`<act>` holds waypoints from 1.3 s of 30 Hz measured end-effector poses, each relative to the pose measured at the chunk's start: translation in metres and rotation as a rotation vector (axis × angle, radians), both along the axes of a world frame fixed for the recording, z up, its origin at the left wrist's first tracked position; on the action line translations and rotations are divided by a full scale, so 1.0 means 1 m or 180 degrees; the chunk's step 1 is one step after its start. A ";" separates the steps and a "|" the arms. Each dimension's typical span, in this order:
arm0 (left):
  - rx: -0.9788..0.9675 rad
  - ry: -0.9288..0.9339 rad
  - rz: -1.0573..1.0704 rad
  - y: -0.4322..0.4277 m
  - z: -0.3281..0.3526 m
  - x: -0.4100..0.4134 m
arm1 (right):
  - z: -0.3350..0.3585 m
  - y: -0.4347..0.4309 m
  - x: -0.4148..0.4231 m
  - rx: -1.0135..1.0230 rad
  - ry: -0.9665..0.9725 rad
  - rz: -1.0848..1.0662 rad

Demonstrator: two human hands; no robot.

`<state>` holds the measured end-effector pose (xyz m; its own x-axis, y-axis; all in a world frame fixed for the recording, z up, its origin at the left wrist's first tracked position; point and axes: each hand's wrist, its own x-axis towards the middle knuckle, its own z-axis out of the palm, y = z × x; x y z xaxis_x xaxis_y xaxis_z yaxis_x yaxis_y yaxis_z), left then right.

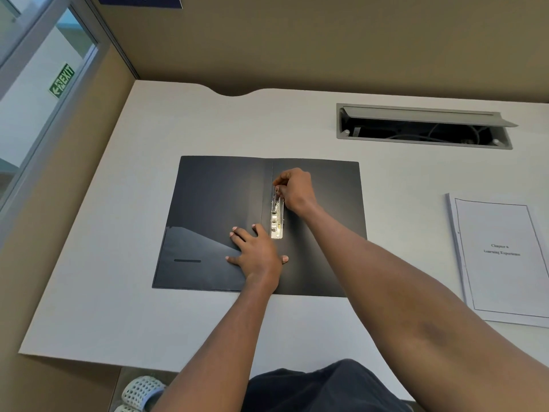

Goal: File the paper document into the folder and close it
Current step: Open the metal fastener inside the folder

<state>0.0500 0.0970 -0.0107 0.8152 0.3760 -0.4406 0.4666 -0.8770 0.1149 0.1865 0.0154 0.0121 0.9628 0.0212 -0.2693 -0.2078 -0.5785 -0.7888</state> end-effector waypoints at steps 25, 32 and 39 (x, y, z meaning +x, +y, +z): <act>-0.0162 -0.0007 -0.0013 0.005 0.001 -0.012 | -0.009 -0.035 -0.024 -0.0419 0.0031 0.0301; -0.0240 0.0026 -0.0058 0.005 0.009 -0.019 | -0.011 -0.054 -0.060 -0.0295 -0.0032 0.0167; -0.0375 -0.0016 0.0075 0.002 0.015 -0.021 | -0.012 -0.080 -0.094 -0.0108 -0.0069 0.0029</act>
<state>0.0291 0.0993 0.0041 0.8091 0.3410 -0.4786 0.4860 -0.8461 0.2189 0.0927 -0.0647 -0.0002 0.9682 0.0213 -0.2491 -0.1855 -0.6067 -0.7730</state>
